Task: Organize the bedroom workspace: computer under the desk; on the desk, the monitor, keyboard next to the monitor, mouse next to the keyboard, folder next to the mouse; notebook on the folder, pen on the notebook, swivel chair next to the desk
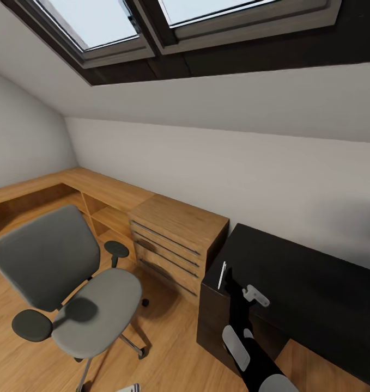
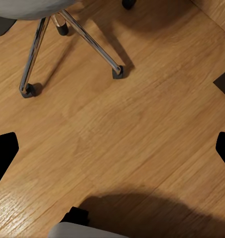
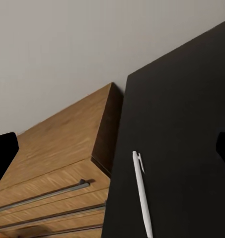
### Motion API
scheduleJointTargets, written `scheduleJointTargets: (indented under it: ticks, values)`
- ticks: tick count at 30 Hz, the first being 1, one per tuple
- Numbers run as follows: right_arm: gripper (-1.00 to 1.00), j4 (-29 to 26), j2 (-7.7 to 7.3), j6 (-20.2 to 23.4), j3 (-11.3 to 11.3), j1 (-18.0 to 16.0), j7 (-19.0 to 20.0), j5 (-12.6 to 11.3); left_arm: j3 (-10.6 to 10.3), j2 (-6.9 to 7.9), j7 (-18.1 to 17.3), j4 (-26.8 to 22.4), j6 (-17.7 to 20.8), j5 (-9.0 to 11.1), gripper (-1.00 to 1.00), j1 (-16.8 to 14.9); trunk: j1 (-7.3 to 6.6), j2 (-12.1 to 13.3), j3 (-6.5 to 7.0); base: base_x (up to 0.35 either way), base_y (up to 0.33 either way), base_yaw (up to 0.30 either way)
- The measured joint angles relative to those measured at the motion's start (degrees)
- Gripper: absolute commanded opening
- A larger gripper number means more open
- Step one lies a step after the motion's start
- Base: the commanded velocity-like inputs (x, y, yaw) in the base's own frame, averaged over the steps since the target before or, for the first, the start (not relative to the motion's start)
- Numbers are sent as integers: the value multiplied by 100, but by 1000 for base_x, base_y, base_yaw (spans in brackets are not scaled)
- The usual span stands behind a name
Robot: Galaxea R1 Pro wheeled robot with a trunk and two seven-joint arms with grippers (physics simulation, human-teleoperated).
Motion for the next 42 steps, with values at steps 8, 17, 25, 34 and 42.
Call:
scheduleJointTargets:
  ticks: [8, 17, 25, 34, 42]
  values:
    - [100, 35, -4, 37, -10, 0, -133, 504, -2, 0, 0, 0, 0, 0, 100, 0, 0, 0, 0, 0, 0, 0]
    - [100, 3, -4, 817, -10, 1, -655, 1322, 0, 0, 0, 0, 0, 0, 100, 0, 0, 0, 0, 0, 0, 0]
    - [100, -754, 28, 4177, 20, -20, -2416, 2480, 0, 0, -6, 0, 0, -7, 100, 0, 0, 0, 0, 0, 0, 0]
    - [100, -993, 33, 4612, 10, -35, -2634, 2504, -8, -8, -16, -2, -8, -14, 100, 0, 0, 0, 0, 0, 0, 0]
    - [100, -1010, 33, 4282, 25, -36, -2653, 2481, -9, -9, -18, -8, -24, -21, 100, 0, 0, 0, 0, 0, 0, 0]
